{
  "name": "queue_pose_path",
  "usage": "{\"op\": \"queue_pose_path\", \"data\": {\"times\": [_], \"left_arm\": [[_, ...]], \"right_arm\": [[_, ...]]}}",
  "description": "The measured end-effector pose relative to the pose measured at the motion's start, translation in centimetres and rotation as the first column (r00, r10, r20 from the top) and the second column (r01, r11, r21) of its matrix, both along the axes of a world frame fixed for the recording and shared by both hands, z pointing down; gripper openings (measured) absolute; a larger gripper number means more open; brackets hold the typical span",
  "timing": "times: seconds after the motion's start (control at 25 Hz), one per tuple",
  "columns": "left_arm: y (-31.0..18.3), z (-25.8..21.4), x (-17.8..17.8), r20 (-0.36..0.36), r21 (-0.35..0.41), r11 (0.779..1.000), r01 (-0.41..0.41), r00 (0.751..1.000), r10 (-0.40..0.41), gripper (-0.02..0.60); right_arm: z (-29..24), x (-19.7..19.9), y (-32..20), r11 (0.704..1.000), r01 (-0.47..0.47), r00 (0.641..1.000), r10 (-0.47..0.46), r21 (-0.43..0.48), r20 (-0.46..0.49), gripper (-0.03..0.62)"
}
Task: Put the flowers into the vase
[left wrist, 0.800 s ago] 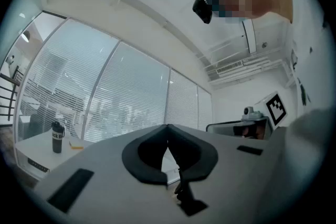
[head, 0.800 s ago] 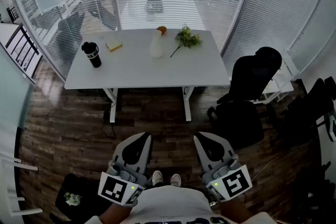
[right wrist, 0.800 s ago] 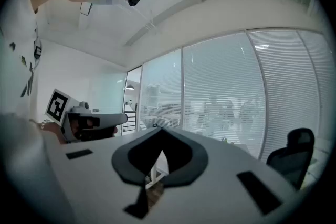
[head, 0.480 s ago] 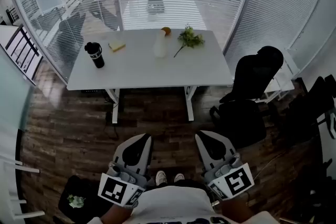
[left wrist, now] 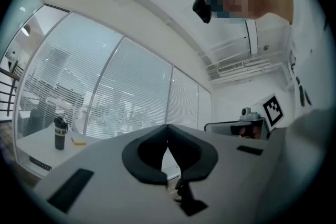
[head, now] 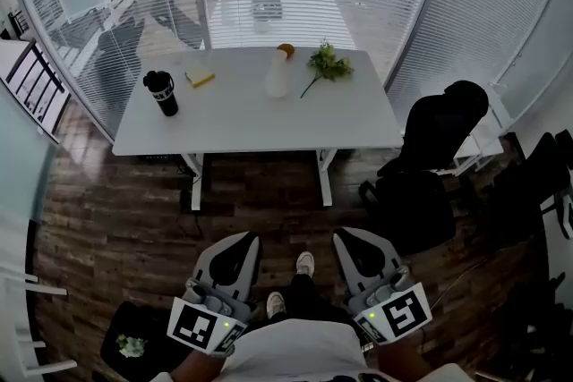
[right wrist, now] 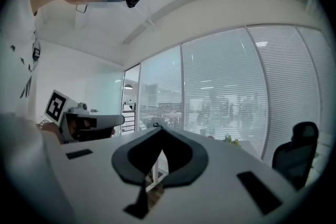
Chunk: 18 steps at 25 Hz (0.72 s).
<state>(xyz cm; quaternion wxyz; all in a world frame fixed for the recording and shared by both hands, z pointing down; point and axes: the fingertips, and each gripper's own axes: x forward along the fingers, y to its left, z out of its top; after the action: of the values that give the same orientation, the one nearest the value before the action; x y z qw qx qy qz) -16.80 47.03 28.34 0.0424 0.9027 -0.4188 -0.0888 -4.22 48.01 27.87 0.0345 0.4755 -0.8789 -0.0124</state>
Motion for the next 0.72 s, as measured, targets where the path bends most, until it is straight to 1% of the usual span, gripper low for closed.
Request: {"op": "queue_pose_path", "data": {"times": [0.24, 0.72], "left_arm": [[-3.2, 0.5, 2.0, 0.007, -0.005, 1.000, -0.007, 1.000, 0.007, 0.014], [-13.1, 0.0, 9.2, 0.047, 0.004, 1.000, -0.005, 0.999, 0.004, 0.014]], "right_arm": [[0.5, 1.8, -3.2, 1.000, 0.001, 1.000, -0.001, -0.001, 0.010, 0.009], [-0.2, 8.6, -13.5, 1.000, 0.016, 1.000, -0.016, 0.013, 0.022, 0.009]]}}
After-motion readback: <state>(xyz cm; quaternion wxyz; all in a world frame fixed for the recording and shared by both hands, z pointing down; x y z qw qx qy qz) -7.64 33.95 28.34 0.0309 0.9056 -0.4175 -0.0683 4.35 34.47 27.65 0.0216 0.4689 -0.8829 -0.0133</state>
